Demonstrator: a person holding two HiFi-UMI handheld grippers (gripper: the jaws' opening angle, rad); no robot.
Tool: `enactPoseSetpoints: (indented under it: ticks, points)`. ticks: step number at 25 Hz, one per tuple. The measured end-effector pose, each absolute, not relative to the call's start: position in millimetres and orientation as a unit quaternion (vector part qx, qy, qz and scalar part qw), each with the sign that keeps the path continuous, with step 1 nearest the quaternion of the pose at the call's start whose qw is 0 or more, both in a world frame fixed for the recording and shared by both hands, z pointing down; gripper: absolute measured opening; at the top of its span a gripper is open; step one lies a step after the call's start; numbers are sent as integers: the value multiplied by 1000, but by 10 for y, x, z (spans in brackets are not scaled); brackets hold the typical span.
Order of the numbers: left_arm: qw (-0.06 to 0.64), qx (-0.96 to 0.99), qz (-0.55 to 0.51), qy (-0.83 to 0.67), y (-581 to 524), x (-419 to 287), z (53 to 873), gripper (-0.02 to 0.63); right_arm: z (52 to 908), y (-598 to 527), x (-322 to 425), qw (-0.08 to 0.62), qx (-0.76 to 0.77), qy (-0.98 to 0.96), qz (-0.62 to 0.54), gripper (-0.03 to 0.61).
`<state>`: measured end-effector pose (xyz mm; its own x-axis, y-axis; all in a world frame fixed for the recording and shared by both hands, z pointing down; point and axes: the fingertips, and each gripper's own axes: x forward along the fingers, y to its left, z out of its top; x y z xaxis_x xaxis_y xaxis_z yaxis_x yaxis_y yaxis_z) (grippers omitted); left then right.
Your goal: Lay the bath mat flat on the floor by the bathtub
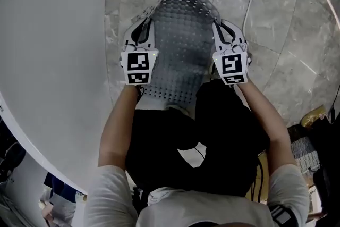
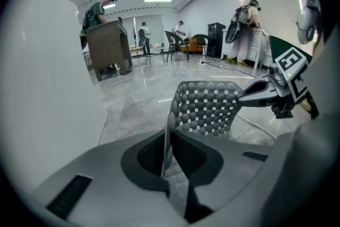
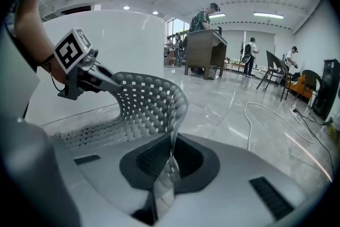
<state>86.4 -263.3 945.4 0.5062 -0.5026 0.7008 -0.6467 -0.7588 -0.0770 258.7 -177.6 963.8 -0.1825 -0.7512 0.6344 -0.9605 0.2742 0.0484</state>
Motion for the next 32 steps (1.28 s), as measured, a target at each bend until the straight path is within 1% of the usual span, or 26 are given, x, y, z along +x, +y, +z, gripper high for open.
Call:
enactPoseSetpoints:
  ticks: [6,9,12,16,18,21,26,32]
  points:
    - [1,879,377,-292,-2893,830,9555,29,9771,-1860,2628,274,599,-735,160,20]
    - [-16,882,395,-257,-3034,829,9813,29,9903,-2015,2708,282,608,-725,161,20]
    - [-34,882,411,-228,-3320,1058,10110,29,10035,-2150,2835,284,629,-700,182,20]
    - [-28,866,425,-263,-3396,1043,10151,29,10025,-2053,2694,306,606,-715,166,20]
    - [-30,855,437,-278,-3395,980,10136,29,9985,-2054,2651,305,602,-721,159,20]
    - [-24,845,446,-293,-3468,984,10134,29,9980,-2098,2663,305,605,-716,166,20]
    - [-17,845,450,-288,-3454,989,10277,29,10042,-2184,2729,327,600,-713,161,20]
    - [20,836,447,-318,-3640,1026,10494,29,10277,-2338,2837,348,593,-708,161,20]
